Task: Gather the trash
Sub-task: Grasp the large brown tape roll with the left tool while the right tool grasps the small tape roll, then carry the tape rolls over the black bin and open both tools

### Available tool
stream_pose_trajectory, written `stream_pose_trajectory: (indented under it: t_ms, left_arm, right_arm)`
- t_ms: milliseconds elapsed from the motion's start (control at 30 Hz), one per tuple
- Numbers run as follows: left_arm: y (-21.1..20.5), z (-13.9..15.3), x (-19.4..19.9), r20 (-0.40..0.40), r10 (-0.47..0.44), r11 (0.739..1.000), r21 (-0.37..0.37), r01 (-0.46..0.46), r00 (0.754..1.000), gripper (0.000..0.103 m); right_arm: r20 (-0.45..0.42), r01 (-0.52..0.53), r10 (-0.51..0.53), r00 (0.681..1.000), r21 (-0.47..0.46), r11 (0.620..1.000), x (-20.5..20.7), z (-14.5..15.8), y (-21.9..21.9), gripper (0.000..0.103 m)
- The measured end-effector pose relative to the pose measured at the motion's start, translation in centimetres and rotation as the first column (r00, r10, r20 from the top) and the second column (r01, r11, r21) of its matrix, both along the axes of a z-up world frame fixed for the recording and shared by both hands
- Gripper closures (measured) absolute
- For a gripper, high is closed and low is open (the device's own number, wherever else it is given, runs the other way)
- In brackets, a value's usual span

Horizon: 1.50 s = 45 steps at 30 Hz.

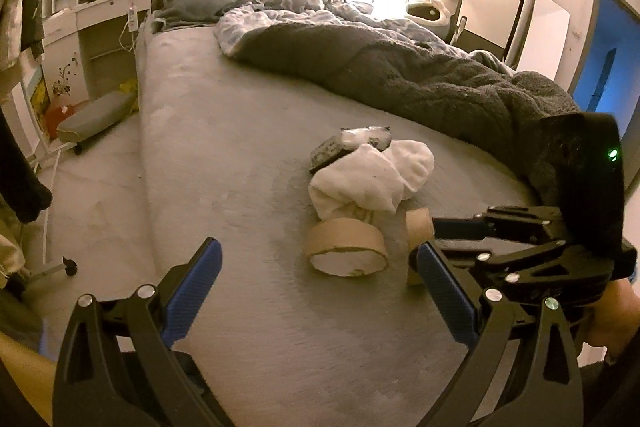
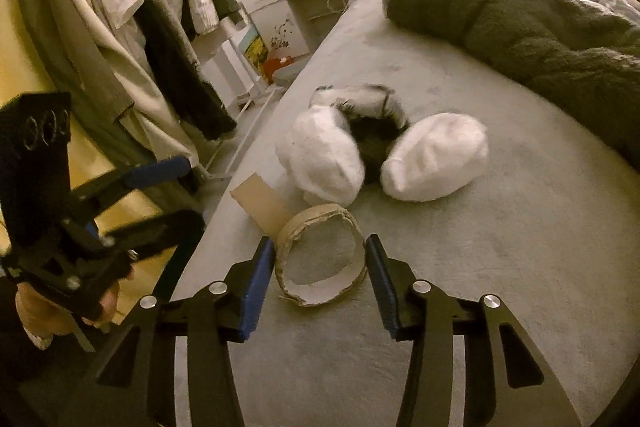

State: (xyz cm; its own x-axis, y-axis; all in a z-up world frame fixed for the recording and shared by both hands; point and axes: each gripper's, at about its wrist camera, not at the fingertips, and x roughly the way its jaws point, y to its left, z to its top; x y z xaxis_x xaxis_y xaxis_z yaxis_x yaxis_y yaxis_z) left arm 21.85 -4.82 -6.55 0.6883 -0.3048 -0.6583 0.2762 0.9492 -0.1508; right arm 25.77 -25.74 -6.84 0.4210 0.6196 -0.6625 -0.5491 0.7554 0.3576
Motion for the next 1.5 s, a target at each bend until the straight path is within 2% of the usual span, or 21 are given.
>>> stream_pose_trajectory:
  t_ms: [233,467,533,567,733,900,1167,1500]
  left_arm:
    - [-1.9,-1.2,1.0,-0.021,-0.007,0.999,0.053,0.008,1.0,0.004]
    - [-3.4,-2.2,1.6,-0.036,-0.019,0.996,0.091,0.022,0.999,0.006]
    - [-3.7,-2.4,1.6,-0.037,-0.021,0.994,0.103,0.024,0.999,0.01]
    - [-3.9,-2.4,1.7,-0.039,-0.021,0.994,0.107,0.025,0.999,0.017]
    - [-4.2,-2.9,2.1,-0.057,-0.003,0.993,0.117,0.01,0.998,0.027]
    - [-4.3,-3.2,2.3,-0.073,-0.005,0.994,0.11,0.013,0.997,0.044]
    - [-3.9,-2.9,2.0,-0.071,0.006,0.996,0.091,0.001,0.997,0.045]
    - [-1.9,-1.8,1.0,-0.062,0.023,0.999,0.046,-0.02,0.998,0.045]
  right_arm:
    - [0.017,0.087,-0.088,0.996,0.051,0.995,0.0,1.4,-3.0,0.055]
    - [0.015,0.103,-0.104,0.994,0.061,0.993,-0.2,1.5,-3.8,0.055]
    - [0.013,0.106,-0.107,0.994,0.062,0.992,-0.3,1.5,-3.7,0.055]
    - [0.013,0.107,-0.108,0.994,0.063,0.992,-0.3,1.5,-3.8,0.055]
    - [0.011,0.108,-0.109,0.994,0.07,0.992,-0.4,1.5,-4.2,0.055]
    - [0.001,0.114,-0.115,0.993,0.063,0.991,-0.4,1.4,-4.5,0.055]
    - [0.007,0.109,-0.109,0.994,0.06,0.992,-0.4,1.5,-4.4,0.055]
    - [0.016,0.077,-0.078,0.997,0.057,0.995,-0.3,2.7,-1.4,0.055]
